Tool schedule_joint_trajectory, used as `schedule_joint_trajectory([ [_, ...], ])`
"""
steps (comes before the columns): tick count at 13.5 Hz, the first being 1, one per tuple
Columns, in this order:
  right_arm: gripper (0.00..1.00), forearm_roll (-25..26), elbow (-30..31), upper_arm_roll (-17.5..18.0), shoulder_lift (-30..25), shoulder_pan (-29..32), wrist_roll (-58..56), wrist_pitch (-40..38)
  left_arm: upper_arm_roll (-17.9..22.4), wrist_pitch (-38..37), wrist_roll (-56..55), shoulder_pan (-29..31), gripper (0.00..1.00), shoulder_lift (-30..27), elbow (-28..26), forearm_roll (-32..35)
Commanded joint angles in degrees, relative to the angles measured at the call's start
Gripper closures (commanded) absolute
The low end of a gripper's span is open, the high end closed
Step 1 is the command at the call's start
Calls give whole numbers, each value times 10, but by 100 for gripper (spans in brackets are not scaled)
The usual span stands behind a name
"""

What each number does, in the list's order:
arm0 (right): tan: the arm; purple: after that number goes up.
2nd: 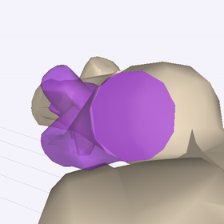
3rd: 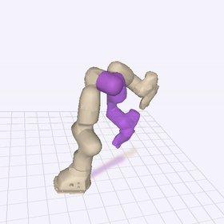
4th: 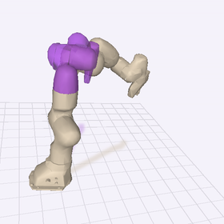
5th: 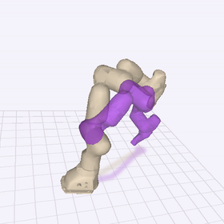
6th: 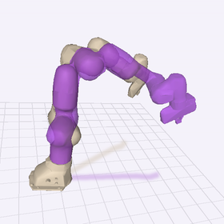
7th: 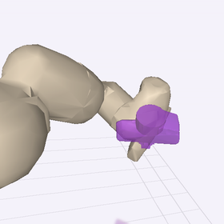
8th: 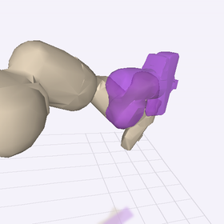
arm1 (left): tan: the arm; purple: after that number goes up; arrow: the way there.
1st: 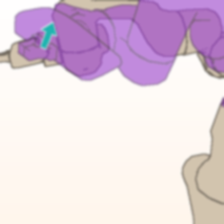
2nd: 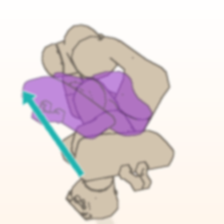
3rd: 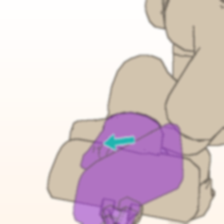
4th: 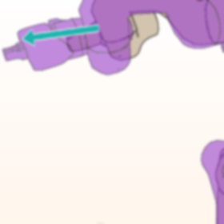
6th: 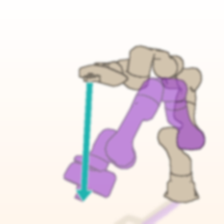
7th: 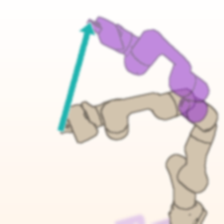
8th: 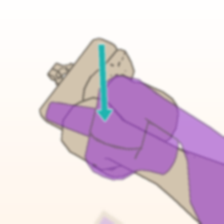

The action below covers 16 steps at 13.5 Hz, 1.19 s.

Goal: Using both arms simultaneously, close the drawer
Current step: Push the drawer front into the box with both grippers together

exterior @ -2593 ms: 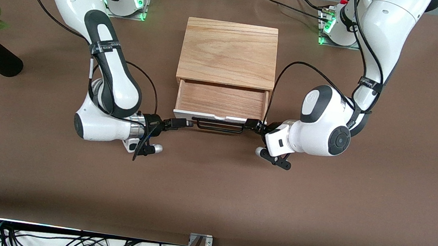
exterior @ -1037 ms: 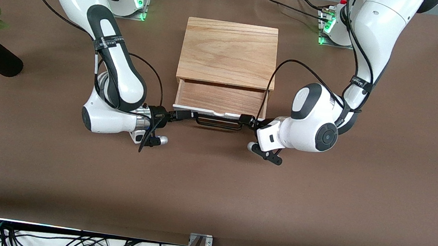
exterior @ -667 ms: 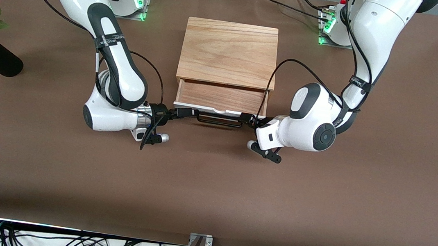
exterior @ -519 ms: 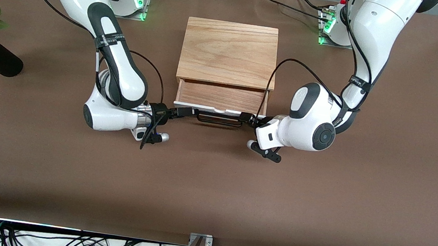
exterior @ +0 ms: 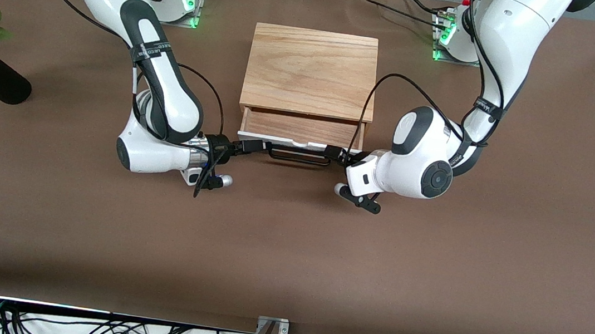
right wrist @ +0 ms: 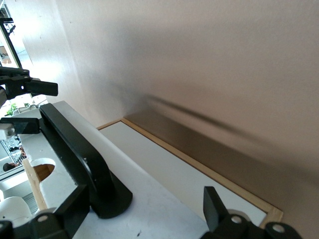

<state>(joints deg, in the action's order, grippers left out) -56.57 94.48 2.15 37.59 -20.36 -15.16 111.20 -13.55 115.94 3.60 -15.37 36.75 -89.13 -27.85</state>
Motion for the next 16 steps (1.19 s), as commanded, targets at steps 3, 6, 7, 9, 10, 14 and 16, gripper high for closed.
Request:
schedule_joint_trajectory([
  [3, 0, -6, 73, 26, -39, 1, -2, -10, -9, -20, 8, -2, 0, -50, -78, -6],
  [6, 0, -6, 95, 29, -49, 1, -2, -5, -12, -23, 1, -2, 0, -61, -89, -6],
  [7, 0, -6, 102, 31, -52, 1, -2, -8, -13, -25, 0, -2, 0, -63, -90, -6],
  [9, 0, -5, 116, 37, -58, 1, -2, -9, -24, -31, -14, -1, 0, -69, -92, -6],
  [10, 0, -5, 122, 38, -59, 1, -3, -10, -25, -34, -19, -2, 0, -71, -93, -6],
  [14, 0, -5, 147, 52, -59, 1, -8, -10, -25, -58, -20, -2, 0, -82, -93, -7],
  [16, 0, -5, 153, 60, -59, 1, -8, -9, -29, -60, -20, -3, 0, -89, -101, -7],
])
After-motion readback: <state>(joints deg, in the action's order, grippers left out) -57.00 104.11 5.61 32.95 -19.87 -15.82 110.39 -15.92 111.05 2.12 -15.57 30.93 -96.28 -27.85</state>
